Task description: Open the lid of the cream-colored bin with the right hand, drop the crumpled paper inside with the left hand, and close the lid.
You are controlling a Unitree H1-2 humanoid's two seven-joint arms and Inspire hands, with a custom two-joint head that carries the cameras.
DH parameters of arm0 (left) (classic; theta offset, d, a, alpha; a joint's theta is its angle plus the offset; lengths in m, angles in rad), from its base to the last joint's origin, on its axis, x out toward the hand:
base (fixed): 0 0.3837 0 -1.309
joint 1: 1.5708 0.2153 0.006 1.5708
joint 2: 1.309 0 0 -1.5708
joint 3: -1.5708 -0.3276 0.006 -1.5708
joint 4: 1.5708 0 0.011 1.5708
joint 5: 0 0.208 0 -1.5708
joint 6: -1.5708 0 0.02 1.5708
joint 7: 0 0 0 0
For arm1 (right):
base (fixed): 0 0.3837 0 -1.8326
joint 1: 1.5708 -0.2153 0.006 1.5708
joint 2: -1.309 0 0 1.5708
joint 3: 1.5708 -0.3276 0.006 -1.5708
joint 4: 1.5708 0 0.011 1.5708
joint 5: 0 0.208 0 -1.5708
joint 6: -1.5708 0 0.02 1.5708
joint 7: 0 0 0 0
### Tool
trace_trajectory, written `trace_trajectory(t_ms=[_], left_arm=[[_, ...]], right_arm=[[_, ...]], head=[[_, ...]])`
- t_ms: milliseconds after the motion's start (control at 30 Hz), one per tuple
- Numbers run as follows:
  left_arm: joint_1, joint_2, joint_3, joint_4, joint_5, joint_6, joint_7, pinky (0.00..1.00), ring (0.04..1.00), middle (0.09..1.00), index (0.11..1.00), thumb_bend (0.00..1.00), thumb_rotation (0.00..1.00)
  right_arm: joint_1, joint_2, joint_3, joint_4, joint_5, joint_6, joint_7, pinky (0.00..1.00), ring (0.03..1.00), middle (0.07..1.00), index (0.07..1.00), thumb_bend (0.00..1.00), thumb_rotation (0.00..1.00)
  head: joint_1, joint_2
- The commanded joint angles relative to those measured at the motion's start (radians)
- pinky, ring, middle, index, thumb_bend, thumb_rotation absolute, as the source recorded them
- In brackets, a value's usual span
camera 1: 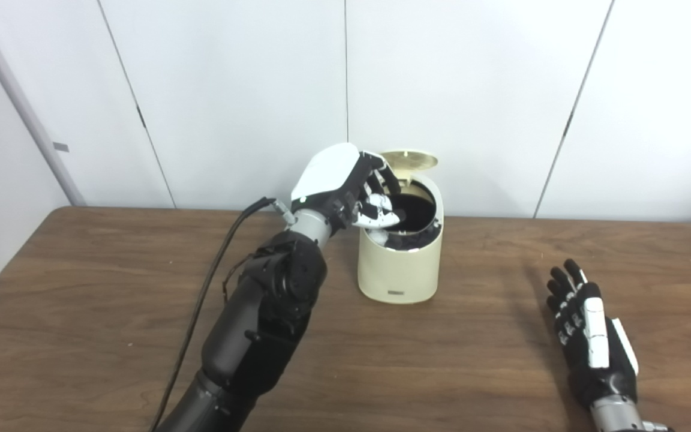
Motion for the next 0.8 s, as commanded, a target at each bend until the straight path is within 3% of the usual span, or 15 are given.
trace_trajectory(t_ms=[0, 267, 767], left_arm=[[-0.062, -0.009, -0.003, -0.005, 0.001, -0.035, 0.039, 0.27, 0.375, 0.470, 0.549, 0.46, 0.00], [-0.056, -0.028, -0.008, 0.015, 0.001, -0.037, 0.057, 0.31, 0.377, 0.468, 0.532, 0.47, 0.00], [-0.049, -0.045, -0.026, 0.057, 0.023, -0.042, 0.117, 0.26, 0.391, 0.500, 0.543, 0.46, 0.00]], right_arm=[[0.007, 0.009, 0.000, 0.016, 0.003, -0.012, -0.002, 1.00, 0.973, 0.953, 0.972, 0.48, 0.95], [0.014, 0.002, -0.004, 0.005, 0.002, -0.012, -0.002, 1.00, 0.977, 0.957, 0.971, 0.48, 0.95], [0.020, -0.006, -0.007, 0.005, 0.013, -0.020, 0.012, 1.00, 0.987, 0.954, 0.973, 0.48, 0.96]], head=[[0.000, 0.002], [-0.004, 0.006], [-0.009, 0.005]])
